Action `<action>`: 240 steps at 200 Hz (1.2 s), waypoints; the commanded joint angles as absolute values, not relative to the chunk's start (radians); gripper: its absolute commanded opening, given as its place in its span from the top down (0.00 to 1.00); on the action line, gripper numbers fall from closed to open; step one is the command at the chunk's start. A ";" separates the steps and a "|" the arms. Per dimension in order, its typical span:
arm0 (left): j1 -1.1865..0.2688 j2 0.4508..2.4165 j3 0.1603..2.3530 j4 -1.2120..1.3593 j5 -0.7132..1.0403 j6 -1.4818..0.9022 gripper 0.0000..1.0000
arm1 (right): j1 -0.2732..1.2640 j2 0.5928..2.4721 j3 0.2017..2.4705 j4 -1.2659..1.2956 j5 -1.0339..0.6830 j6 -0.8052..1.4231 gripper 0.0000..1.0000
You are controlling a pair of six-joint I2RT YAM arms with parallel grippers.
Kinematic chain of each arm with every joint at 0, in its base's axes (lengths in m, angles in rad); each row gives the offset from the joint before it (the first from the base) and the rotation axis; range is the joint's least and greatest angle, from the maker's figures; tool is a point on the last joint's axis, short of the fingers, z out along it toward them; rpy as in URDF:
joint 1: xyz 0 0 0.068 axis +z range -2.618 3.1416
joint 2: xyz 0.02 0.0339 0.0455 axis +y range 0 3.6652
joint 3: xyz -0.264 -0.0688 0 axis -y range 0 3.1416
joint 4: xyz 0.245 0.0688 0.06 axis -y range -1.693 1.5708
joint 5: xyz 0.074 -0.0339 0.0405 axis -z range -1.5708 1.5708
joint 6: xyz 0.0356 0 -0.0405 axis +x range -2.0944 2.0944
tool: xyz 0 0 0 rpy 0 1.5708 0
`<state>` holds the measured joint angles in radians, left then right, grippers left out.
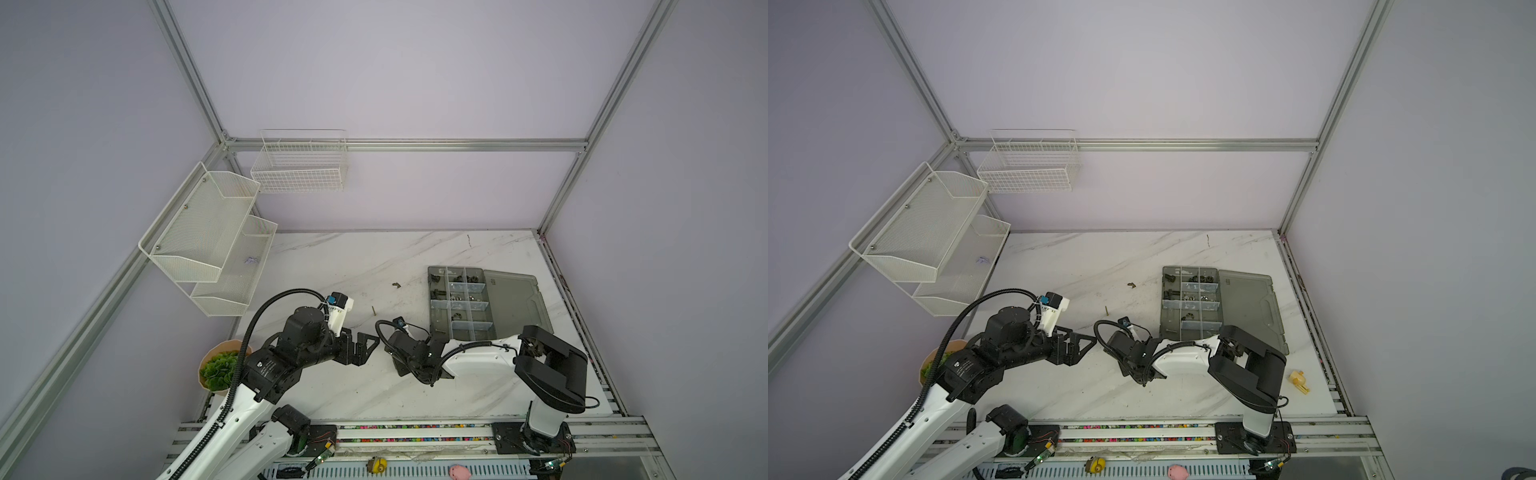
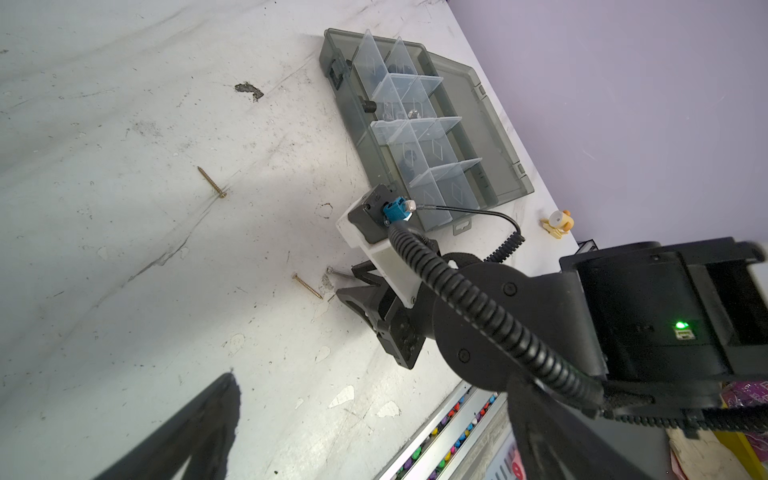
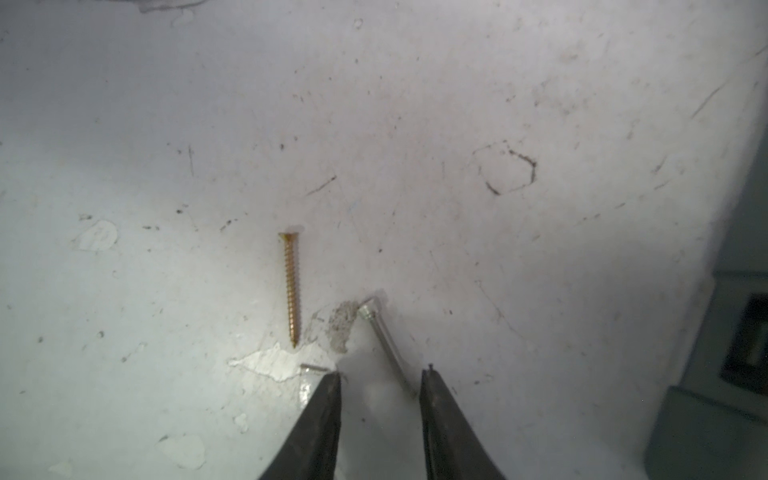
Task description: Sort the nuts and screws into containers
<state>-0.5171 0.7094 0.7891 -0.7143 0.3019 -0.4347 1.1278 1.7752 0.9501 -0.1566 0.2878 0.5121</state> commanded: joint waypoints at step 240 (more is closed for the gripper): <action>-0.514 0.732 0.755 -0.680 0.307 -0.442 0.00 | 0.720 1.427 0.898 -0.324 0.152 0.342 1.00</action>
